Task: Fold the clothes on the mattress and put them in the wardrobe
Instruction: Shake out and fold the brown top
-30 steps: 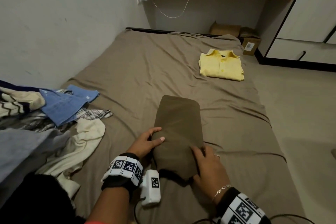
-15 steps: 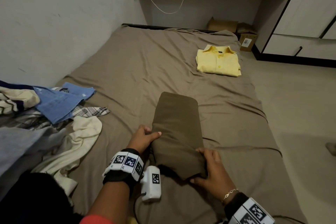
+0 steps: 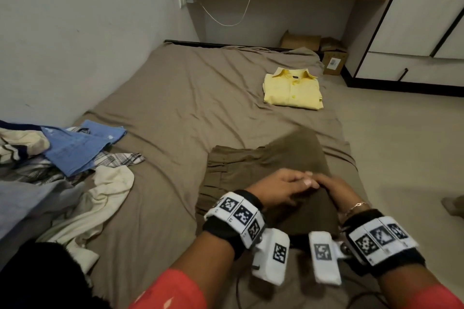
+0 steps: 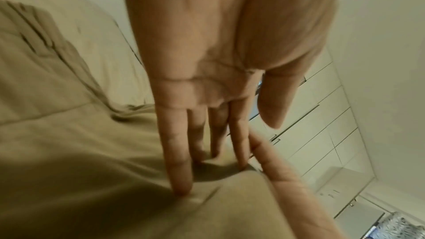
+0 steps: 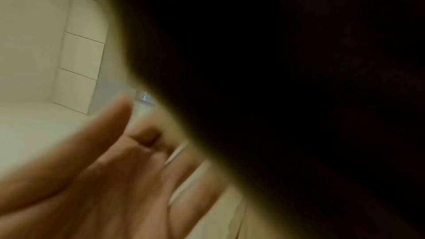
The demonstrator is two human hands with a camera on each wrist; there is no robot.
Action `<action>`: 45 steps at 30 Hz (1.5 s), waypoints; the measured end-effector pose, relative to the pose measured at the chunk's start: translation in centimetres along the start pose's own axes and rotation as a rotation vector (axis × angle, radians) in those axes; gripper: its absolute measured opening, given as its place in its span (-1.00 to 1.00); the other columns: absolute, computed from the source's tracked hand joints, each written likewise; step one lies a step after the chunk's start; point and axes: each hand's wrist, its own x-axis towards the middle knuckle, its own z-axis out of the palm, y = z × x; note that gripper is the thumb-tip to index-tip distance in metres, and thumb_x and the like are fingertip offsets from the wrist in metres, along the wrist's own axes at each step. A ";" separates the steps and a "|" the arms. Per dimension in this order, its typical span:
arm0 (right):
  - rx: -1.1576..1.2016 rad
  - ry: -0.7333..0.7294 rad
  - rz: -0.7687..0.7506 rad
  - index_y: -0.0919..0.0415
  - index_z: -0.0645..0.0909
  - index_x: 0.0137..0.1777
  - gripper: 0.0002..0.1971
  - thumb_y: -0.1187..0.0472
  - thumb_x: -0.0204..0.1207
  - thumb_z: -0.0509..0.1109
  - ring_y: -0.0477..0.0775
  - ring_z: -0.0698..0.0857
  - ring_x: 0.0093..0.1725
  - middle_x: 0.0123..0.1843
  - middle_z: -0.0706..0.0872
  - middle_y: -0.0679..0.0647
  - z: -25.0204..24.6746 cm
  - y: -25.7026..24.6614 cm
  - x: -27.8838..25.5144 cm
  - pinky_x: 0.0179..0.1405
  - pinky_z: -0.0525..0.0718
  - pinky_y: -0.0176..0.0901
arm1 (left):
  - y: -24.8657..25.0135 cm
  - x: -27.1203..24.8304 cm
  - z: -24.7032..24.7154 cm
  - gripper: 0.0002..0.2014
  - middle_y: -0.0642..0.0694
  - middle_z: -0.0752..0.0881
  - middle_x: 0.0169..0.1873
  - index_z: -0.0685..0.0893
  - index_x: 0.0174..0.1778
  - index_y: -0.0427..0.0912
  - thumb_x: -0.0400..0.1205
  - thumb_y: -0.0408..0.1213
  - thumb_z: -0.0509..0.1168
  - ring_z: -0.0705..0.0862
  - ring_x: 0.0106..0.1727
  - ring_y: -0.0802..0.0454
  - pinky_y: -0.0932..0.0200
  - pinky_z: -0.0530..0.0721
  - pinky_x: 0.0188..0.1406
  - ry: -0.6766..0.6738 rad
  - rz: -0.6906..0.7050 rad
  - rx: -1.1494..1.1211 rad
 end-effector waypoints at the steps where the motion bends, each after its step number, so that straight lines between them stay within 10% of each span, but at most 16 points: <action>1: -0.076 0.088 0.012 0.49 0.66 0.09 -0.33 0.09 0.01 0.65 0.23 0.70 -0.21 -0.20 0.75 0.28 -1.3 0.2 0.4 -0.06 0.65 0.04 | -0.3 0.0 0.0 -0.75 -0.09 0.60 -0.05 0.60 -0.08 0.02 0.73 -0.37 0.08 0.59 -0.06 0.24 0.32 0.56 -0.22 0.019 -0.014 0.009; 4: -0.226 0.159 0.122 0.56 0.53 0.23 -0.66 0.52 0.43 0.33 0.23 0.64 -0.24 -0.27 0.71 0.24 -4.7 1.9 1.6 -0.16 0.61 -0.03 | -3.1 -1.3 -3.4 -0.89 -0.07 0.63 -0.22 0.59 -0.12 -0.14 0.66 -0.41 0.21 0.66 -0.29 0.28 0.28 0.62 -0.34 0.430 -0.055 0.011; 7: -0.155 0.051 0.125 0.41 0.50 0.28 -0.55 0.49 0.36 0.42 0.13 0.75 -0.27 -0.29 0.79 0.08 -5.9 3.1 1.3 -0.32 0.72 -0.17 | -7.0 -3.3 -8.1 -0.78 -0.27 0.68 0.02 0.64 0.02 -0.22 0.54 -0.20 0.41 0.66 0.11 -0.22 -0.04 0.61 0.14 0.798 -0.329 0.415; 9: -0.062 -0.080 0.100 0.19 0.46 0.31 -0.43 0.46 0.30 0.50 0.07 0.75 -0.10 -0.01 0.76 0.10 -5.4 2.8 0.0 -0.28 0.75 -0.26 | -8.6 -4.7 -9.5 -0.66 -0.28 0.68 -0.02 0.62 -0.05 -0.28 0.50 -0.05 0.43 0.63 0.11 -0.24 0.02 0.57 0.07 0.799 -0.514 0.518; 12: -0.228 -0.204 -0.032 0.00 0.30 0.45 -0.16 0.46 0.22 0.57 0.03 0.63 0.16 0.23 0.62 0.03 -5.0 2.2 -0.8 0.07 0.67 -0.25 | -9.5 -5.3 -9.9 -0.64 -0.14 0.59 -0.37 0.50 -0.36 -0.21 0.45 -0.06 0.49 0.59 -0.15 -0.10 0.11 0.46 -0.17 0.772 -0.427 0.261; 18: -0.630 0.097 0.021 0.26 0.29 0.49 -0.32 0.35 0.40 0.51 0.22 0.56 0.24 0.35 0.55 0.27 -6.3 3.3 -0.4 0.17 0.45 -0.22 | -8.7 -5.2 -8.5 -0.64 -0.29 0.71 -0.14 0.63 -0.10 -0.39 0.43 -0.16 0.52 0.56 -0.30 0.00 0.10 0.59 -0.21 0.745 -0.389 0.148; 22: -0.557 -0.023 0.087 0.13 0.25 0.50 0.31 -0.24 -0.33 0.72 0.12 0.59 0.21 0.34 0.57 0.15 -7.3 3.7 -0.5 0.31 0.52 -0.03 | -9.3 -5.4 -8.5 -0.47 -0.30 0.62 0.07 0.47 0.04 -0.25 0.31 -0.18 0.59 0.64 0.10 -0.19 0.02 0.62 0.12 0.823 -0.359 0.030; 27: -0.776 -0.045 0.091 0.15 0.19 0.53 -0.04 0.15 0.18 0.67 0.09 0.55 0.24 0.39 0.54 0.19 -6.6 4.4 -0.8 0.23 0.46 -0.20 | -11.3 -5.4 -8.9 -0.63 -0.38 0.69 -0.01 0.59 0.00 -0.43 0.39 -0.34 0.53 0.67 0.06 -0.26 -0.05 0.62 0.15 0.828 -0.439 0.088; 32: -0.625 0.083 0.094 0.24 0.40 0.40 -0.43 0.04 0.46 0.45 0.20 0.53 0.32 0.31 0.56 0.16 -7.2 4.3 -0.5 0.30 0.44 -0.14 | -10.7 -5.5 -9.2 -0.66 -0.16 0.60 -0.39 0.48 0.02 -0.13 0.44 -0.47 0.44 0.62 -0.22 -0.16 -0.26 0.63 0.08 0.989 -0.201 0.071; 39: -0.543 0.225 0.095 0.35 0.59 -0.24 -0.74 0.13 0.53 0.41 0.15 0.60 -0.27 -0.29 0.65 0.22 -7.0 4.7 1.4 -0.21 0.51 -0.12 | -9.8 -6.9 -8.3 -0.54 -0.29 0.63 -0.12 0.54 -0.17 -0.34 0.52 0.07 0.38 0.62 0.02 -0.22 -0.06 0.58 0.00 0.838 -0.548 0.067; 45: -0.315 0.044 0.208 0.49 0.54 0.25 -0.52 0.30 0.37 0.52 0.24 0.68 -0.02 0.02 0.70 0.26 -5.6 3.5 2.3 0.19 0.61 0.05 | -8.5 -7.0 -7.4 -0.50 -0.26 0.67 -0.02 0.55 0.19 -0.37 0.45 -0.16 0.50 0.62 -0.11 -0.15 0.10 0.55 -0.26 0.738 -0.557 -0.190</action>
